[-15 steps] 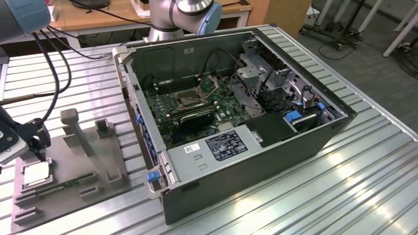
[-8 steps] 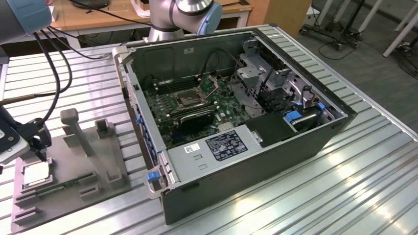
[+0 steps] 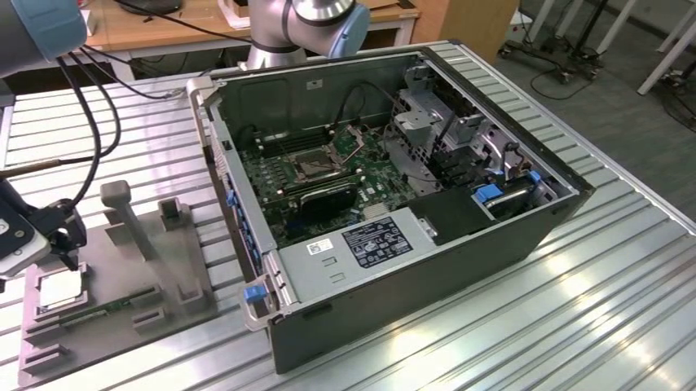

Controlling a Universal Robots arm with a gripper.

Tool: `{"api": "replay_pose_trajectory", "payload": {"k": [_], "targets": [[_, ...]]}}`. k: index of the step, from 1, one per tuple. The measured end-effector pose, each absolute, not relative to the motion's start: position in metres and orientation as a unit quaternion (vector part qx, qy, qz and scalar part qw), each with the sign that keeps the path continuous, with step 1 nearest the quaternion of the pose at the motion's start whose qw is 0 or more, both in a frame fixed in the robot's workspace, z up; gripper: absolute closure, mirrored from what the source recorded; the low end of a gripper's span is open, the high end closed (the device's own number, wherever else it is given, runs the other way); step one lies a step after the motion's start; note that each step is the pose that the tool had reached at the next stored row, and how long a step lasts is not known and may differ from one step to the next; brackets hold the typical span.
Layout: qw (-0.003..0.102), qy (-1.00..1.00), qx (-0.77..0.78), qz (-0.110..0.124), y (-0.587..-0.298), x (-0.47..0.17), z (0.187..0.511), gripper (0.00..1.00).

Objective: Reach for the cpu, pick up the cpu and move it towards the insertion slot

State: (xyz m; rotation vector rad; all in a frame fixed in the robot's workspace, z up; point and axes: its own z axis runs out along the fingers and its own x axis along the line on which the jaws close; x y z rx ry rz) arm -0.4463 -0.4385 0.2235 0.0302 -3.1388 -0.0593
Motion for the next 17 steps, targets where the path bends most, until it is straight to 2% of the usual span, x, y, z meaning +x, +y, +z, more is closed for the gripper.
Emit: {"api": "replay_pose_trajectory", "payload": {"k": [17], "targets": [[0.001,-1.000,0.016,-0.019,-0.439,-0.441,0.199,0.24]]}}
